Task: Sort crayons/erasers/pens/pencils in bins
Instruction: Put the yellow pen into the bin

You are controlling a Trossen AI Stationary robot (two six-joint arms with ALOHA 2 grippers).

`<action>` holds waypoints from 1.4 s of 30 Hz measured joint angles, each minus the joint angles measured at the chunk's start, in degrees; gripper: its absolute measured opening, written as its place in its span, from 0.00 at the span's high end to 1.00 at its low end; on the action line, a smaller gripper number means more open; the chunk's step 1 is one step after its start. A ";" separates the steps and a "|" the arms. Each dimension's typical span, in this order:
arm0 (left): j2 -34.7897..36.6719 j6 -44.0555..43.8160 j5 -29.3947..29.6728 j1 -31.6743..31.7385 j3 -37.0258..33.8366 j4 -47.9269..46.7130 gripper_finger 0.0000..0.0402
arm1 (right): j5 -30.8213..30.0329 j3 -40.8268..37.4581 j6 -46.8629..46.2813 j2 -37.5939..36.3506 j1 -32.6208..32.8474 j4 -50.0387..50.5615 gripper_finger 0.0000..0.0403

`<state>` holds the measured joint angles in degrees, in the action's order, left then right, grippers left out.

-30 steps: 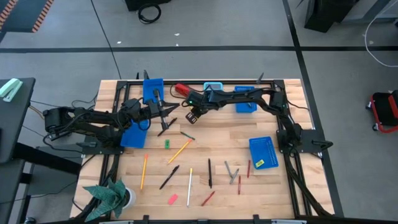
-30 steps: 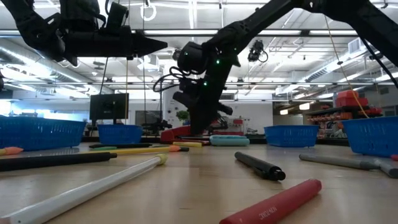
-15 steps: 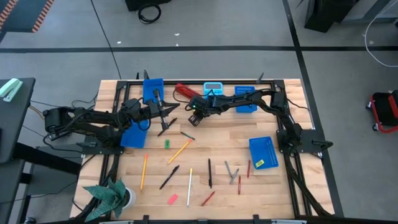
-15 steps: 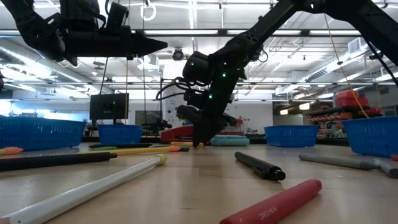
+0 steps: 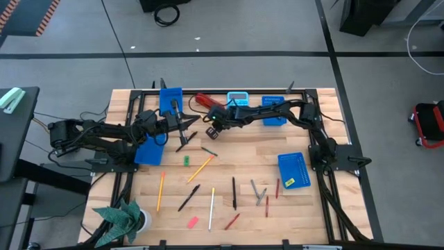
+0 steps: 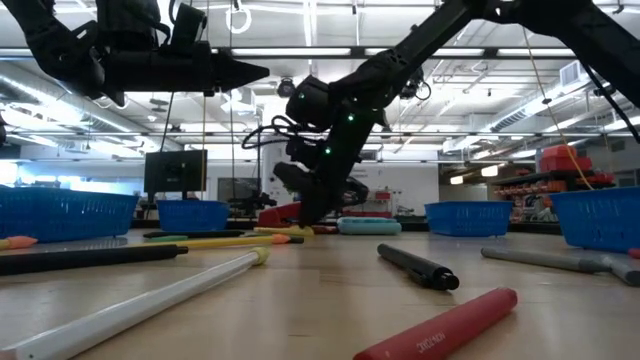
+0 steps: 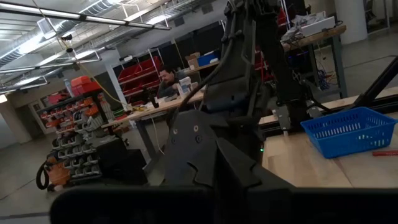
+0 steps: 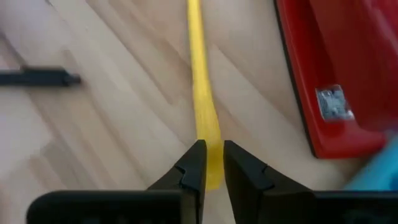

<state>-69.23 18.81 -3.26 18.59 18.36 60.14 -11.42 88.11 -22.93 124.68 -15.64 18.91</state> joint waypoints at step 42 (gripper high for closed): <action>0.00 -0.15 -2.15 -0.17 -0.01 3.13 0.96 | 3.17 3.20 18.65 3.59 0.13 -10.35 0.71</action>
<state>-69.23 18.65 -5.41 18.41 18.35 63.26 -8.25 91.31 -4.28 128.27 -15.51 8.55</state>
